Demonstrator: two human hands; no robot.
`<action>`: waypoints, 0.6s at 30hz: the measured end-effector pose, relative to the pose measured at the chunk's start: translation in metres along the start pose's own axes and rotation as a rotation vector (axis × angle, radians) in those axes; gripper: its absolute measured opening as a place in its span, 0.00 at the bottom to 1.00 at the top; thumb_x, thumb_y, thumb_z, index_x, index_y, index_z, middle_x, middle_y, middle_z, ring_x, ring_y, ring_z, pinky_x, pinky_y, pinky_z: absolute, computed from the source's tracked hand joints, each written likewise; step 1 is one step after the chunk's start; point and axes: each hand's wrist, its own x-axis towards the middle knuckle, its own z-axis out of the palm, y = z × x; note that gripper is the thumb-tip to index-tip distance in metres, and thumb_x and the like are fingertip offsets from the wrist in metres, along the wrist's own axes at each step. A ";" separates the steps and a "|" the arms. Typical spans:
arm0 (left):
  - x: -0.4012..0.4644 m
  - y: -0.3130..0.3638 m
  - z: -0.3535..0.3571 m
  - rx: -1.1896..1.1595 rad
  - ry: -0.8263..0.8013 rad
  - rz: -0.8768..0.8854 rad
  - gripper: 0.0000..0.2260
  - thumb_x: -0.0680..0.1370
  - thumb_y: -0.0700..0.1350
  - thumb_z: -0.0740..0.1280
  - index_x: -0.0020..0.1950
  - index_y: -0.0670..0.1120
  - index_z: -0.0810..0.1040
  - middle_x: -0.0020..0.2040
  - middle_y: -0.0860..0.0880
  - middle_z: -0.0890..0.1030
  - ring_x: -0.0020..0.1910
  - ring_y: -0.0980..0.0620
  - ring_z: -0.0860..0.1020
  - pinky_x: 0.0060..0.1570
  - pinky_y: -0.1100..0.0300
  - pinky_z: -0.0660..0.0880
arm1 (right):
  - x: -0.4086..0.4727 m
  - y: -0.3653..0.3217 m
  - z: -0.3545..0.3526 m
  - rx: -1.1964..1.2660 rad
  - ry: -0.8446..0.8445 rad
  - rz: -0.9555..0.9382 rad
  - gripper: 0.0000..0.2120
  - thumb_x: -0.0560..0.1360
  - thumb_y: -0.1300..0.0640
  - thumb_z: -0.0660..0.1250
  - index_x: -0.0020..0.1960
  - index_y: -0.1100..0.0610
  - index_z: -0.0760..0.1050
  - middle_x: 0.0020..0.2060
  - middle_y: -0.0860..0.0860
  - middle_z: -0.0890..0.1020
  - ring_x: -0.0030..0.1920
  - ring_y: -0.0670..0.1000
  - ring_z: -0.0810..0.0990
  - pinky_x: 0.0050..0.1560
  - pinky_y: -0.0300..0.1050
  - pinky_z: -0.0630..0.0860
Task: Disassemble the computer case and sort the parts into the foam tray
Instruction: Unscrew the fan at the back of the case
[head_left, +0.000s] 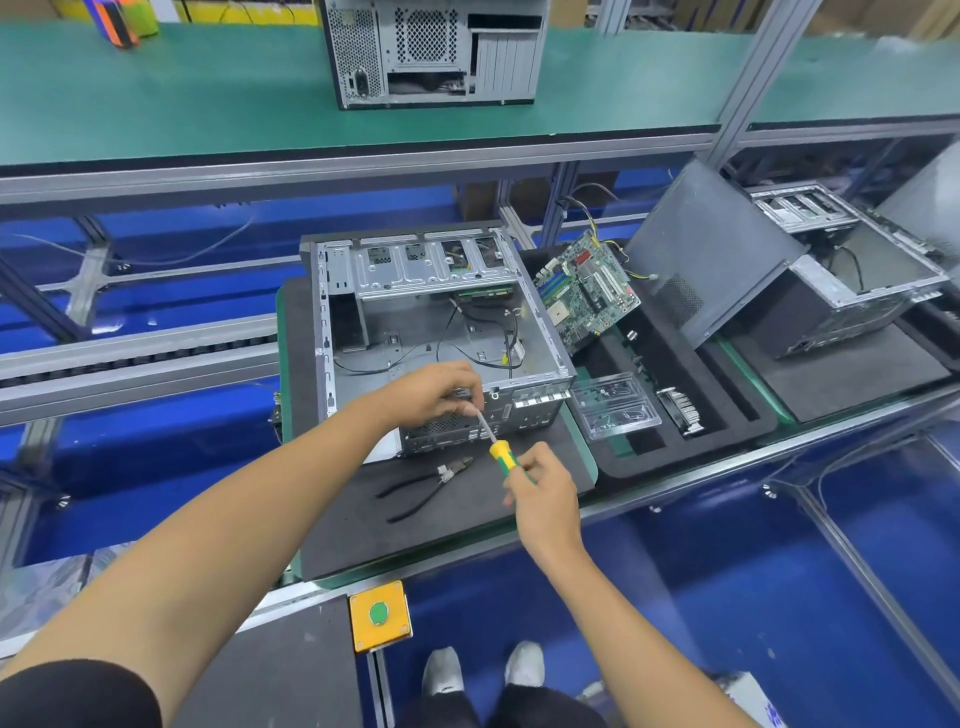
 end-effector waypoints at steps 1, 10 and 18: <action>0.000 0.000 0.001 -0.001 0.009 -0.004 0.03 0.79 0.44 0.74 0.51 0.51 0.82 0.49 0.58 0.75 0.47 0.66 0.74 0.44 0.73 0.67 | 0.000 0.000 -0.001 0.012 -0.003 0.003 0.09 0.76 0.56 0.62 0.39 0.48 0.67 0.28 0.48 0.80 0.30 0.49 0.75 0.37 0.56 0.75; -0.002 0.005 0.001 0.012 0.014 -0.015 0.03 0.80 0.45 0.72 0.52 0.50 0.83 0.52 0.53 0.76 0.46 0.67 0.74 0.43 0.72 0.67 | 0.001 0.001 0.003 0.057 -0.015 0.040 0.09 0.77 0.56 0.62 0.39 0.49 0.66 0.28 0.50 0.79 0.29 0.50 0.73 0.35 0.51 0.70; -0.002 0.003 0.002 0.023 0.004 -0.010 0.03 0.80 0.42 0.72 0.52 0.48 0.80 0.52 0.54 0.74 0.51 0.63 0.74 0.51 0.70 0.69 | -0.010 -0.003 0.010 -0.444 0.069 -0.133 0.12 0.76 0.53 0.62 0.43 0.48 0.57 0.27 0.48 0.70 0.26 0.47 0.67 0.25 0.45 0.59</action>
